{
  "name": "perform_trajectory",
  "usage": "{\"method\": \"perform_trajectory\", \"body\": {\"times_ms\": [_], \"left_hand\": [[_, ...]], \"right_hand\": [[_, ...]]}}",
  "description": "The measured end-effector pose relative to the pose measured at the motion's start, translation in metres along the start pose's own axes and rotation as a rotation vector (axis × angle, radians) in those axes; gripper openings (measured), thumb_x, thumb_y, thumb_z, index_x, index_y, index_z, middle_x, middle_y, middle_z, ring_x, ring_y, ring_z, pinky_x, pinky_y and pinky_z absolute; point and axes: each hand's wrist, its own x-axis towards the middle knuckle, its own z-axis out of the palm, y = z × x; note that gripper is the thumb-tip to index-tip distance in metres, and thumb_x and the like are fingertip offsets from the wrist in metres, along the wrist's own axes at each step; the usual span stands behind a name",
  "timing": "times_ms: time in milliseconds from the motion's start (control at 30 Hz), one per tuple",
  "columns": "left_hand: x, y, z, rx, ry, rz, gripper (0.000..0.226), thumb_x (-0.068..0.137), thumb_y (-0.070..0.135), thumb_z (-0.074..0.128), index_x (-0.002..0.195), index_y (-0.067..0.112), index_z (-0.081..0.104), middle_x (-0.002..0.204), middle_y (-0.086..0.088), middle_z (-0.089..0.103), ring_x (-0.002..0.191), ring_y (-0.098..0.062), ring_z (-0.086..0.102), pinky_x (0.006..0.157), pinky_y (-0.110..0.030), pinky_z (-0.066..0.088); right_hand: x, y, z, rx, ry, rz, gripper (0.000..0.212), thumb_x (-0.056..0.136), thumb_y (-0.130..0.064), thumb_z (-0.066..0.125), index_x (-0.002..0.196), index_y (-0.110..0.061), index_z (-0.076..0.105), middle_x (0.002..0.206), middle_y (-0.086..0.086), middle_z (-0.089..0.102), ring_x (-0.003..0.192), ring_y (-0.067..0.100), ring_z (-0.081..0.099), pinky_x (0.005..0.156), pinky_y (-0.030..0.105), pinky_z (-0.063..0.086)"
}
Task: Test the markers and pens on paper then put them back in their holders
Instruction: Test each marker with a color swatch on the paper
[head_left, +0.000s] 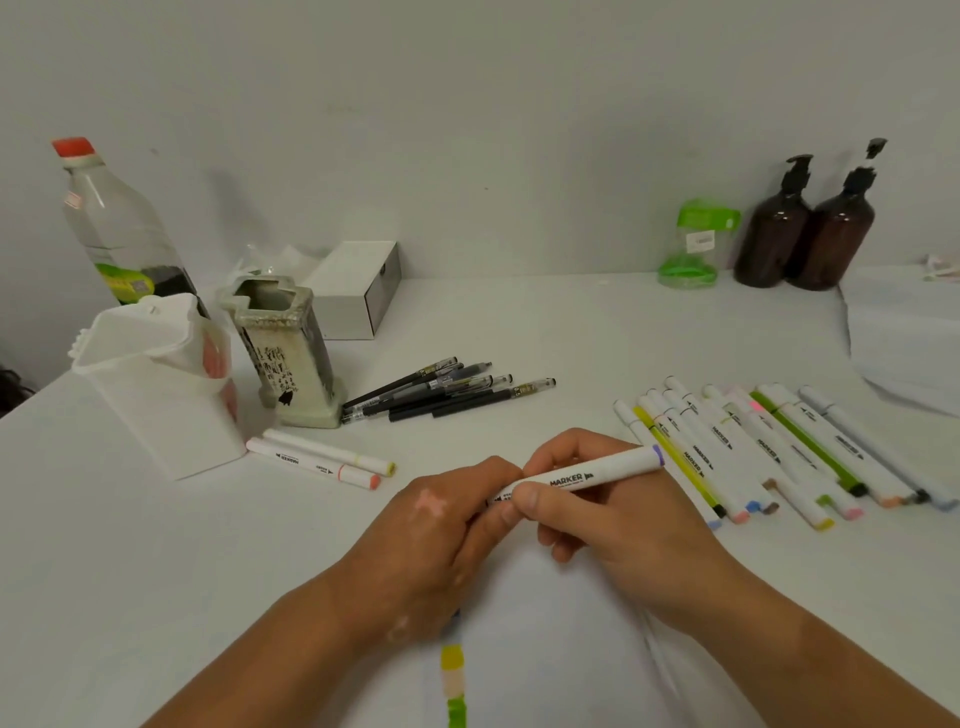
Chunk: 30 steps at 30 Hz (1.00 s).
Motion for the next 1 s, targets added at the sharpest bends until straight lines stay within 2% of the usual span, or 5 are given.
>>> {"method": "perform_trajectory", "body": {"times_ms": [200,367,467,600,1000], "left_hand": [[-0.002,-0.006,-0.002,0.063,-0.007,-0.02,0.029,0.097,0.056,0.05,0.118,0.039,0.06,0.059,0.016,0.046,0.056,-0.005,0.05,0.054,-0.01,0.032],[-0.005,-0.023,-0.006,0.203,-0.073,-0.241,0.064,0.068,0.08,0.065,0.122,0.048,0.052,0.081,0.019,0.054,0.079,-0.001,0.053,0.064,-0.013,0.039],[-0.004,-0.025,-0.003,0.245,-0.138,-0.285,0.065,0.067,0.079,0.065,0.123,0.045,0.056,0.087,0.021,0.054,0.081,-0.002,0.052,0.066,-0.014,0.04],[-0.004,-0.025,-0.001,0.245,-0.151,-0.296,0.065,0.069,0.078,0.065,0.123,0.043,0.058,0.085,0.021,0.053,0.079,-0.001,0.052,0.066,-0.012,0.038],[-0.004,-0.03,0.0,0.256,-0.145,-0.282,0.064,0.069,0.079,0.065,0.123,0.044,0.058,0.086,0.02,0.054,0.079,0.0,0.052,0.068,-0.014,0.044]], "right_hand": [[0.0,0.001,0.001,0.011,0.031,-0.007,0.011,0.076,-0.029,0.078,0.077,-0.022,0.069,0.064,0.008,0.069,0.057,0.019,0.066,0.053,0.028,0.053],[0.005,0.001,-0.002,0.066,0.204,0.031,0.016,0.083,-0.02,0.07,0.068,-0.023,0.068,0.056,0.006,0.061,0.052,0.017,0.058,0.047,0.029,0.05],[0.003,0.003,0.001,-0.063,0.166,0.056,0.018,0.092,-0.009,0.066,0.079,-0.019,0.074,0.061,0.004,0.069,0.055,0.014,0.064,0.05,0.024,0.054],[0.004,0.009,0.003,-0.405,0.152,0.029,0.01,0.084,-0.019,0.073,0.081,-0.028,0.073,0.064,-0.008,0.07,0.055,0.006,0.064,0.051,0.016,0.048],[0.008,0.015,0.004,-0.578,0.112,-0.01,0.005,0.086,-0.031,0.076,0.088,-0.036,0.076,0.075,-0.017,0.071,0.076,-0.005,0.065,0.059,0.008,0.047]]}}
